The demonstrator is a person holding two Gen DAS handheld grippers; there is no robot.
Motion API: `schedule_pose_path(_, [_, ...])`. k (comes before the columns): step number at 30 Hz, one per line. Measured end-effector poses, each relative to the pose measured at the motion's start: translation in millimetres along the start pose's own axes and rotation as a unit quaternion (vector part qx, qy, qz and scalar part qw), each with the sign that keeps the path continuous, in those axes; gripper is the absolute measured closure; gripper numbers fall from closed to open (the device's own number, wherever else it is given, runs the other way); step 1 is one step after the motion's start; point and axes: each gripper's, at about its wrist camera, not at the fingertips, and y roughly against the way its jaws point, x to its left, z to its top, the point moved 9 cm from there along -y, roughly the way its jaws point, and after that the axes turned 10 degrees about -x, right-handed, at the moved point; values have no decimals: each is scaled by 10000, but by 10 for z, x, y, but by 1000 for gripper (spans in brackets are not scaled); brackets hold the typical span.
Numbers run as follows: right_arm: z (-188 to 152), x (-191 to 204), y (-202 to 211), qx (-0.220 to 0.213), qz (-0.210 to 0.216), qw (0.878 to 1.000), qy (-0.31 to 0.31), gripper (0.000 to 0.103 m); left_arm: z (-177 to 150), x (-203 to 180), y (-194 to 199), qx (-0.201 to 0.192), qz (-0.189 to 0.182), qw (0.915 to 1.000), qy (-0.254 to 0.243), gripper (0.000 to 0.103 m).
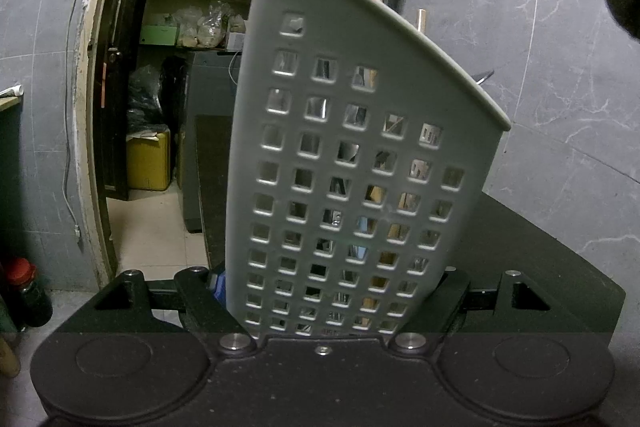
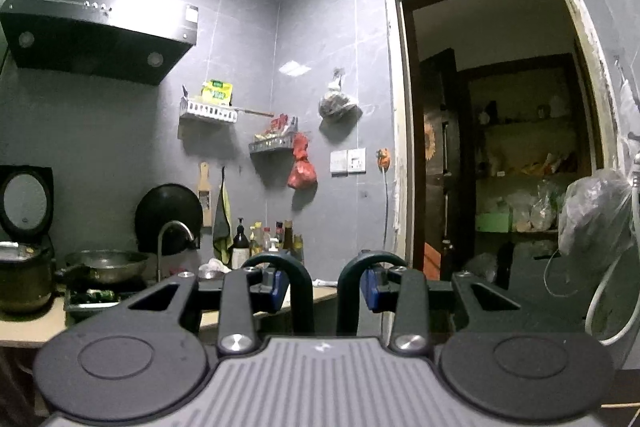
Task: Organize utensils
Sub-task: 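Lower the scissors into the basket and open the right tool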
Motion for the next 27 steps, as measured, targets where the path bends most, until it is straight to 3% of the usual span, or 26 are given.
schedule_pose_path(15, [-479,-94,-86,604,-38,9980,-155,62,0,1,-4,-1,-2,10000,-1,24])
schedule_pose_path(27, [-981,-273,18,1726,-296,9842,-253,57,4,2,-9,3,-10,10000,-8,24])
